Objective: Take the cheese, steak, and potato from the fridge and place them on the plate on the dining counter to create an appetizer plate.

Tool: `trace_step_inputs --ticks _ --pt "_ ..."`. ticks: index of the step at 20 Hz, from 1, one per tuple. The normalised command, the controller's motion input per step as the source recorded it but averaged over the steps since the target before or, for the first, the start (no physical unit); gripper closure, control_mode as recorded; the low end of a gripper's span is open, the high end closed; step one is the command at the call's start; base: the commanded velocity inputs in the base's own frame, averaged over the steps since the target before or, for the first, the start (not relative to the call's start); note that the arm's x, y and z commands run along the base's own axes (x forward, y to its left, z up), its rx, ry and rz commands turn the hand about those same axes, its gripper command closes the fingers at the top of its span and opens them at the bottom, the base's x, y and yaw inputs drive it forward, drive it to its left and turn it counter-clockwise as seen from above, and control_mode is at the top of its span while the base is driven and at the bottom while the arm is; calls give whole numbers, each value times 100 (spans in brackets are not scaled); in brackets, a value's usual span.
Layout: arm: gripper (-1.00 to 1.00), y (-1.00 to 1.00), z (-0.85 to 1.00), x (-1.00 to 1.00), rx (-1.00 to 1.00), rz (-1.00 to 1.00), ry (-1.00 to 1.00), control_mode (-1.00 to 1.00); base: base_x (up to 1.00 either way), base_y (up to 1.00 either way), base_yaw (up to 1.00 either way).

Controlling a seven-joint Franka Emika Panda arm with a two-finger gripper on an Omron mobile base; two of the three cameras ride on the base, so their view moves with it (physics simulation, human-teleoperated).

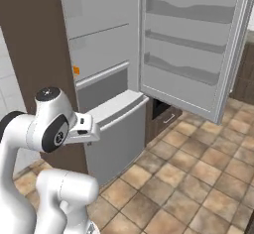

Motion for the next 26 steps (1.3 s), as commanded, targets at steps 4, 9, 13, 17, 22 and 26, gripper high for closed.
trace_step_inputs --ticks 4,9,13,17,22,26 --pt "-100 0 0 0 0 0 0 100 100 -15 9" --pt "-100 0 0 0 0 0 0 100 98 -15 12" --pt "-100 0 0 0 0 0 0 100 79 -7 26" --pt "-100 0 0 0 0 0 0 100 59 -7 34" --pt "-100 0 0 0 0 0 0 100 48 -7 41" --pt "-100 0 0 0 0 0 0 100 44 -23 42"
